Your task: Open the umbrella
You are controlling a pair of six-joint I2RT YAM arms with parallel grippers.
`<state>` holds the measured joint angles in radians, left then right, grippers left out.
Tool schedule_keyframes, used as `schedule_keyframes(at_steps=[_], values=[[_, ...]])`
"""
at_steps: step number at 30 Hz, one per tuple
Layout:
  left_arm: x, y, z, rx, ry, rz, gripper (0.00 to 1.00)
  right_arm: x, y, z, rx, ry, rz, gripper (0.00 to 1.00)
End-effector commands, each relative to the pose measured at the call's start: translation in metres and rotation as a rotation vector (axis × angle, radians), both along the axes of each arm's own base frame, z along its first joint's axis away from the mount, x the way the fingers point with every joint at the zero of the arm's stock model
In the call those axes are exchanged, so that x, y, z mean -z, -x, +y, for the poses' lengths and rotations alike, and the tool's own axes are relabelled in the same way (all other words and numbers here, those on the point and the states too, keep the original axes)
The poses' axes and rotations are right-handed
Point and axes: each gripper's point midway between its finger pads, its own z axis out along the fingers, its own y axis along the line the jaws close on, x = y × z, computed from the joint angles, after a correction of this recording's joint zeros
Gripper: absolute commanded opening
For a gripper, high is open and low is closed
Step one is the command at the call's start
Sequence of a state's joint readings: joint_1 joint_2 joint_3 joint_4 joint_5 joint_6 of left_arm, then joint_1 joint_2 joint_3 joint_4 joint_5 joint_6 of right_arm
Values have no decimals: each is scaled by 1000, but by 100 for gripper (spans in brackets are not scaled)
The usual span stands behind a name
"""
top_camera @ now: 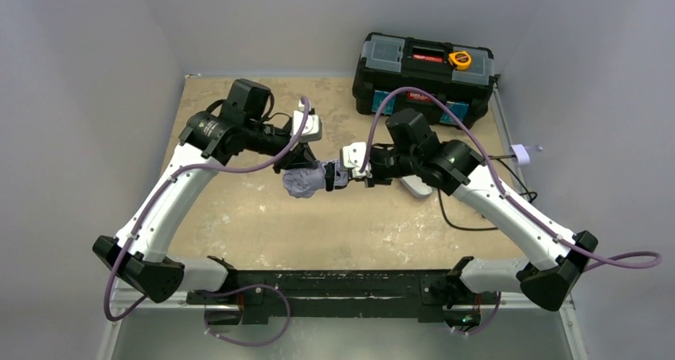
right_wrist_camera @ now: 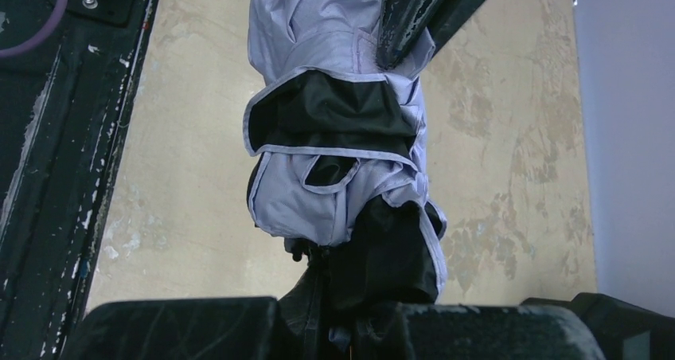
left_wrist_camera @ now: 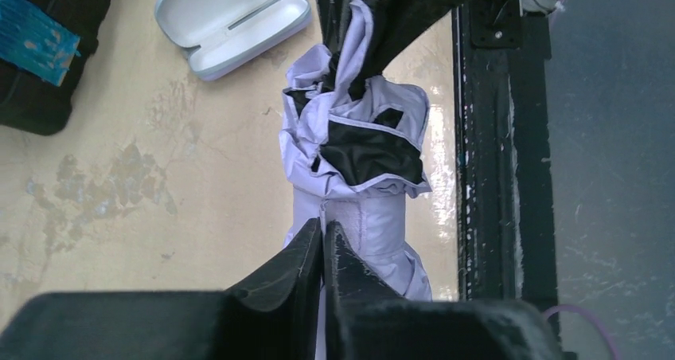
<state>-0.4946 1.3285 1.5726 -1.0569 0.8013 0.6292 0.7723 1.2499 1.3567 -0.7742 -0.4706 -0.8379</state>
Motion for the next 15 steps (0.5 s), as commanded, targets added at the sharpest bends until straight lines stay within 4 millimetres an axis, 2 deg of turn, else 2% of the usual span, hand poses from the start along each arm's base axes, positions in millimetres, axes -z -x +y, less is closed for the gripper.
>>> schedule_keyframes(at_steps=[1, 4, 5, 8, 10, 12, 15], values=[[5, -2, 1, 10, -32, -23, 0, -54, -3, 19, -40, -163, -98, 0], [6, -20, 0, -90, -47, 7, 0, -57, -2, 18, -64, -168, -144, 0], [10, -34, 3, -149, -59, 9, 0, -56, -1, 17, -73, -170, -161, 0], [21, -78, 9, -303, -72, 69, 0, -68, -1, 16, -98, -212, -251, 0], [26, -97, 11, -368, -74, 137, 0, -75, -1, 17, -114, -230, -296, 0], [39, -105, 13, -399, -100, 188, 0, -82, -1, 17, -122, -240, -330, 0], [61, -107, 15, -413, -134, 224, 0, -91, -2, 15, -115, -279, -392, 0]])
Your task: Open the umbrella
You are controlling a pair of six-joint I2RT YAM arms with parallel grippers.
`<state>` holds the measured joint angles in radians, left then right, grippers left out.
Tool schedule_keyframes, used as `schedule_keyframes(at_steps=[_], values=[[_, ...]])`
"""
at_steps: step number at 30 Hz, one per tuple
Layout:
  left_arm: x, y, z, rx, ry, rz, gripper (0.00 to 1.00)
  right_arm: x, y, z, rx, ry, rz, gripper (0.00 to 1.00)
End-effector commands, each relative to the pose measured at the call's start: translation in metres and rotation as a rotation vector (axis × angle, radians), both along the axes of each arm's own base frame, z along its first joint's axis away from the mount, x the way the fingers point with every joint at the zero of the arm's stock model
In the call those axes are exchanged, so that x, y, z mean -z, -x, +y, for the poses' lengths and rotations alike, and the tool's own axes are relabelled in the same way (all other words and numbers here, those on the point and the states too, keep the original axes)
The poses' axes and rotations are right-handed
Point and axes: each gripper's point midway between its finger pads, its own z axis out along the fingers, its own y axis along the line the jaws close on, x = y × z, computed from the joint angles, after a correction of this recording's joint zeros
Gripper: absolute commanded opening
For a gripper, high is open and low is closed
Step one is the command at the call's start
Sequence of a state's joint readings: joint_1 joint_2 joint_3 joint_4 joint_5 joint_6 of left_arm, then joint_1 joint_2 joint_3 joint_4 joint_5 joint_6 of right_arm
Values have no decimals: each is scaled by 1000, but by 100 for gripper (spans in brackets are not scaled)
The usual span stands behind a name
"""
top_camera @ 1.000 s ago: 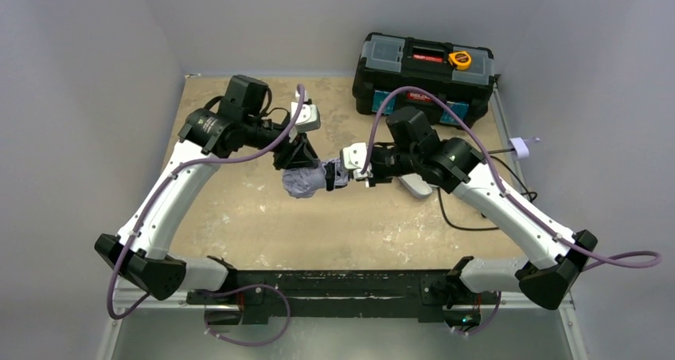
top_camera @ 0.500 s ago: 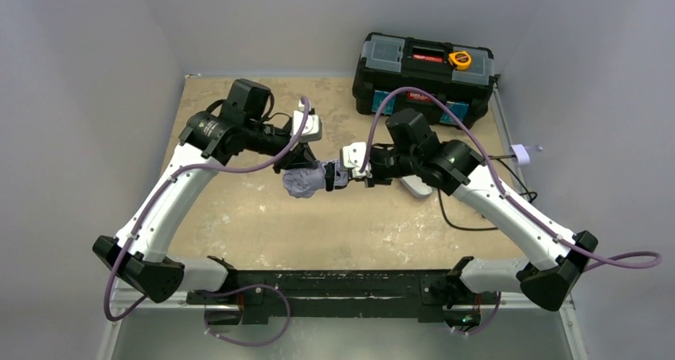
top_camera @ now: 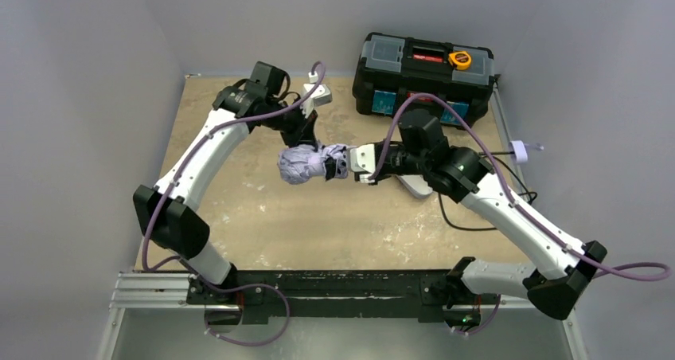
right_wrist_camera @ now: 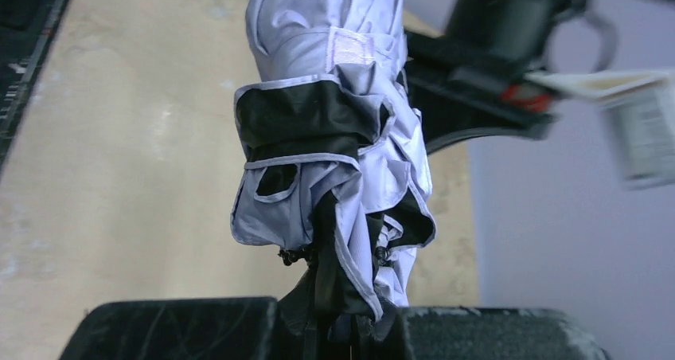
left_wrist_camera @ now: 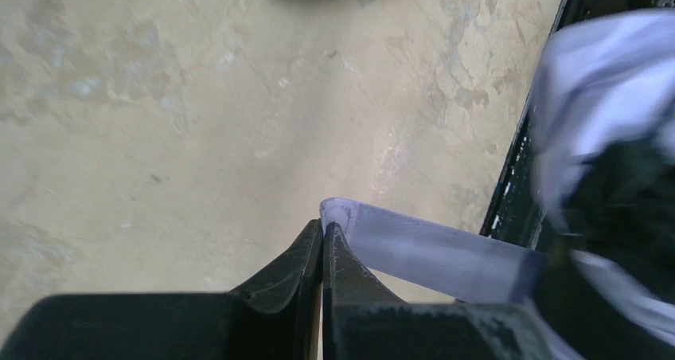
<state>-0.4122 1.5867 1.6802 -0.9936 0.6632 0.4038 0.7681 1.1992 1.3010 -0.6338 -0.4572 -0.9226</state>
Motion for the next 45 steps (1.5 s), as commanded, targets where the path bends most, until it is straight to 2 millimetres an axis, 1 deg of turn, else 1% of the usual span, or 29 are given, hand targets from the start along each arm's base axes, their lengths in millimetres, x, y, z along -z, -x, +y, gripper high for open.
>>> schedule_keyframes(at_steps=[1, 2, 3, 4, 5, 6, 7, 8, 9, 10, 11, 13, 16, 17, 18, 21, 23, 24, 25, 27, 28, 29, 30, 32, 34, 37, 40, 43, 45], values=[[20, -18, 11, -109, -50, 31, 0, -73, 10, 9, -84, -217, -238, 0], [23, -14, 11, -98, -38, 59, 0, -74, 8, 8, -58, -239, -227, 0], [20, -8, 10, -82, -2, 93, 0, -75, 7, 9, -42, -258, -210, 0], [16, -6, 11, -91, 42, 126, 0, -77, 5, 12, -33, -269, -190, 0], [7, -8, 14, -119, 95, 159, 14, -75, 0, 12, 0, -271, -161, 0], [-6, -13, 19, -149, 174, 181, 40, -71, -7, 13, 46, -267, -122, 0], [-21, -19, 27, -188, 245, 186, 59, -66, -15, 12, 97, -263, -76, 0], [-34, -31, 39, -241, 310, 162, 79, -61, -26, 10, 157, -266, -26, 0], [-47, -40, 53, -285, 359, 122, 93, -51, -37, 7, 218, -266, 50, 0], [-57, -46, 67, -316, 380, 67, 98, -43, -51, 6, 273, -269, 140, 0], [-64, -50, 79, -343, 379, 19, 99, -36, -61, 5, 310, -273, 237, 0], [-65, -52, 97, -361, 326, -48, 100, -19, -72, 8, 333, -254, 423, 0], [-57, -58, 116, -411, 234, -113, 100, 12, -70, 21, 297, -178, 591, 0], [-57, -61, 123, -438, 227, -136, 100, 19, -70, 27, 303, -185, 656, 0], [-62, -60, 127, -438, 236, -169, 100, 24, -72, 32, 311, -195, 702, 0], [-68, -49, 123, -360, 229, -278, 100, 29, -80, 48, 311, -218, 828, 0], [-69, -42, 120, -302, 207, -355, 100, 30, -91, 58, 330, -232, 885, 0], [-72, -35, 118, -259, 195, -394, 100, 31, -97, 62, 339, -232, 910, 0], [-72, -26, 111, -187, 166, -439, 100, 33, -101, 65, 351, -224, 926, 0], [-67, -10, 101, -63, 90, -530, 100, 36, -110, 71, 368, -214, 941, 0], [-64, -3, 98, 20, 38, -600, 100, 38, -111, 72, 371, -208, 949, 0], [-56, 4, 94, 72, -15, -627, 100, 42, -111, 72, 375, -196, 949, 0], [-50, 5, 92, 116, -80, -672, 100, 44, -112, 71, 379, -183, 936, 0], [-38, 6, 84, 198, -165, -741, 100, 48, -109, 70, 380, -162, 918, 0], [-32, -3, 77, 215, -213, -794, 100, 44, -100, 72, 345, -150, 913, 0], [-11, -11, 71, 287, -319, -818, 100, 35, -79, 76, 259, -128, 887, 0], [9, -17, 69, 329, -376, -834, 100, 26, -61, 77, 195, -125, 862, 0], [24, -19, 66, 376, -426, -834, 100, 15, -53, 75, 167, -146, 823, 0], [39, -19, 67, 421, -478, -830, 97, 8, -51, 74, 145, -158, 789, 0]])
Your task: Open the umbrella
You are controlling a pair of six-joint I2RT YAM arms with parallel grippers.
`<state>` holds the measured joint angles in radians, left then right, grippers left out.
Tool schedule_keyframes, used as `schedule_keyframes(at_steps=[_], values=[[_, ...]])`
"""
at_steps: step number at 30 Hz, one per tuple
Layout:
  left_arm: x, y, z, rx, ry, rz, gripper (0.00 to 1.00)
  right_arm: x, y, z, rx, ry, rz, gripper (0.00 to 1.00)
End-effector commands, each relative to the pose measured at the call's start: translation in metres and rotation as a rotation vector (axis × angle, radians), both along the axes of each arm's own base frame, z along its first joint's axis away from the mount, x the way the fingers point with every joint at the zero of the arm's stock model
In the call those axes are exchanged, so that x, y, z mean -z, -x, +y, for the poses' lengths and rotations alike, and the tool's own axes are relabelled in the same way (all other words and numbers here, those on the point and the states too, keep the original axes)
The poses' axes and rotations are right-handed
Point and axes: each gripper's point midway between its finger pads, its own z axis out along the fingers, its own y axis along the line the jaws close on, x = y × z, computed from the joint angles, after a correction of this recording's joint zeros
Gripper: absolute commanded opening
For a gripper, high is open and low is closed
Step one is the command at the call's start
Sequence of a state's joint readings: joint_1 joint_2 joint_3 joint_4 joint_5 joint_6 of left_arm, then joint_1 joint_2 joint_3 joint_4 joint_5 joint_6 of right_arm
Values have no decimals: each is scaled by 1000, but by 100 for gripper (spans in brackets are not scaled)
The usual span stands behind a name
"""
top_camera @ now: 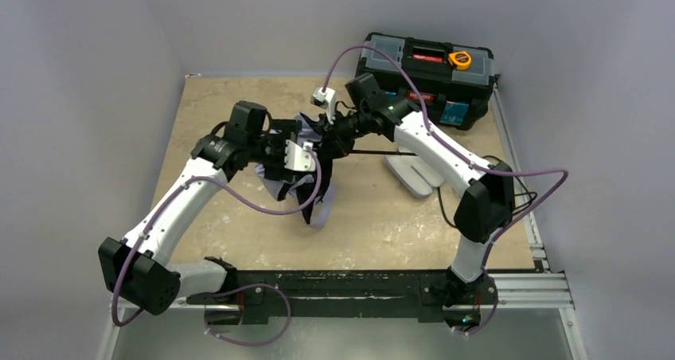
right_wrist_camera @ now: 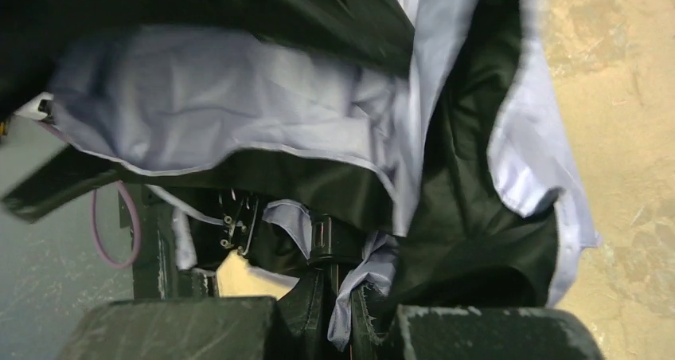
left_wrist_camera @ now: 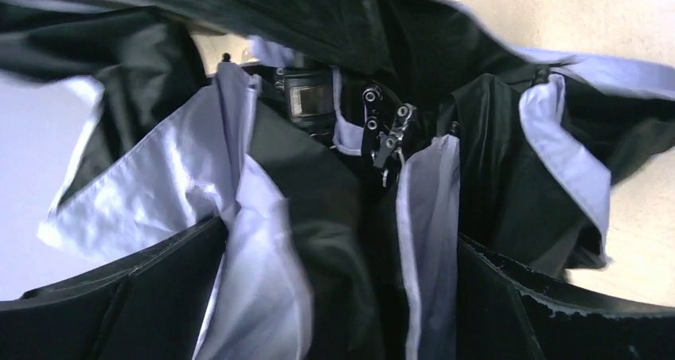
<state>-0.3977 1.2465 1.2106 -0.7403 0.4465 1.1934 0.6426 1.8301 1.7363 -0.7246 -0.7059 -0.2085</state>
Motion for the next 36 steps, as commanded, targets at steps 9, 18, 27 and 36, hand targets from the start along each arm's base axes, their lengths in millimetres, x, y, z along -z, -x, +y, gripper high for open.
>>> schedule_keyframes(at_steps=[9, 18, 27, 36], values=[[18, -20, 7, -54, -148, -38, 0, -124, 8, -3, -67, -211, -311, 43], [10, -34, 14, -267, 119, 205, 0, -328, -39, -61, 331, -619, -577, 95], [-104, -71, 18, -375, 814, 427, 0, -415, 17, -137, 525, -872, -882, 98], [-138, -41, -13, -212, 937, 436, 0, -374, -46, -117, 631, -823, -721, 99]])
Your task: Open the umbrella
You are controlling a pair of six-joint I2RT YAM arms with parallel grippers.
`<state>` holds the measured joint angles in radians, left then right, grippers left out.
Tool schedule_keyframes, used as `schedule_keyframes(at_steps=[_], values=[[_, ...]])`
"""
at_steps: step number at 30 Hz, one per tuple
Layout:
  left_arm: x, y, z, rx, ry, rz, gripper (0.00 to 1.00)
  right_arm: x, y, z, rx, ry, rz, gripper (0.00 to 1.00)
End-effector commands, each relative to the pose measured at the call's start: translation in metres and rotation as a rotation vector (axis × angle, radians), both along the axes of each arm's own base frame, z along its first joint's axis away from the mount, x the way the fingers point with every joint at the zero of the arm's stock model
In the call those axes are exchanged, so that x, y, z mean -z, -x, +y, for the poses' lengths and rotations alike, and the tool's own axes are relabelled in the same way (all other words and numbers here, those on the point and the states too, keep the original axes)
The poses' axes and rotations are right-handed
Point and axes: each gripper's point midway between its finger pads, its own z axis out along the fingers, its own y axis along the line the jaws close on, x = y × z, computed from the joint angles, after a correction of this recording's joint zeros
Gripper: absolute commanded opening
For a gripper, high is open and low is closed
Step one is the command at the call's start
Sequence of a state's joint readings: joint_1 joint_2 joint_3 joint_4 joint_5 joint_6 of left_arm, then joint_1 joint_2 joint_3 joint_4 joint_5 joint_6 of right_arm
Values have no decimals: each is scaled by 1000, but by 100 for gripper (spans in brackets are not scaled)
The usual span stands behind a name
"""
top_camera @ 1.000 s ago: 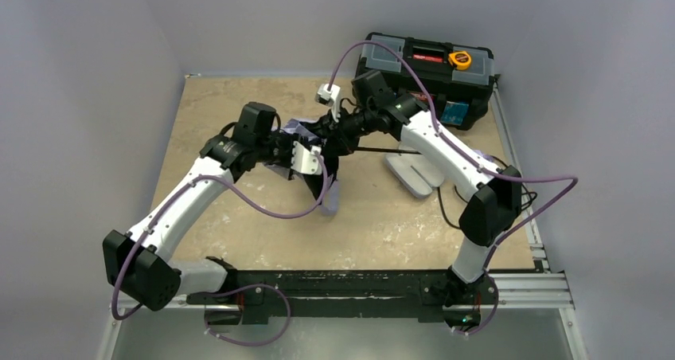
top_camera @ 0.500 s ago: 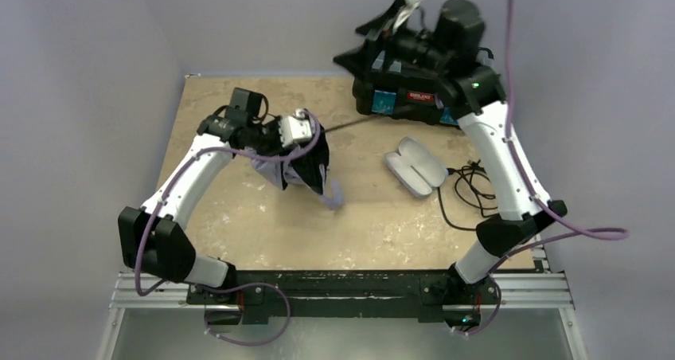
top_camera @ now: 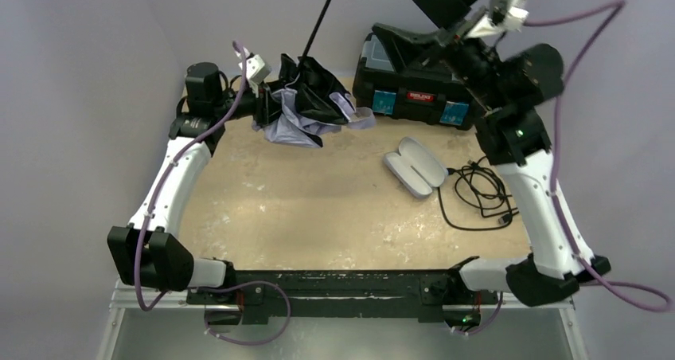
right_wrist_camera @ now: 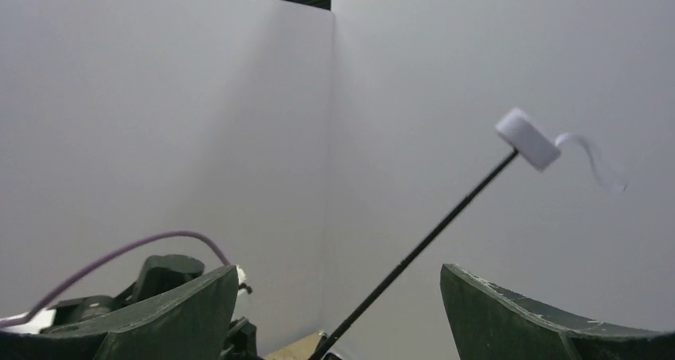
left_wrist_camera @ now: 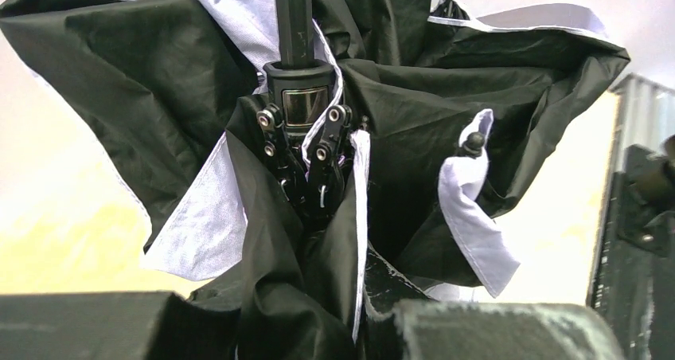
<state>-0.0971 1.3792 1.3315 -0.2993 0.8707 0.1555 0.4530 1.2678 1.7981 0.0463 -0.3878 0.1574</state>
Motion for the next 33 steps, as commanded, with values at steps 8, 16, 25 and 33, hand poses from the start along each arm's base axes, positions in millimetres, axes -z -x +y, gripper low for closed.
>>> schedule_keyframes(at_steps=[8, 16, 25, 33], values=[[-47, 59, -49, 211, 96, -175, 0, 15, -101, 48, -115, -152, 198, 99], [-23, 64, -53, 222, 57, -132, 0, -6, -105, 58, -210, -214, 134, 80], [37, 61, -23, 159, -79, -6, 61, -14, -95, 60, -231, -180, 49, 0], [-2, 35, 80, -77, -147, -43, 96, 19, -84, 82, -313, -21, 33, 0]])
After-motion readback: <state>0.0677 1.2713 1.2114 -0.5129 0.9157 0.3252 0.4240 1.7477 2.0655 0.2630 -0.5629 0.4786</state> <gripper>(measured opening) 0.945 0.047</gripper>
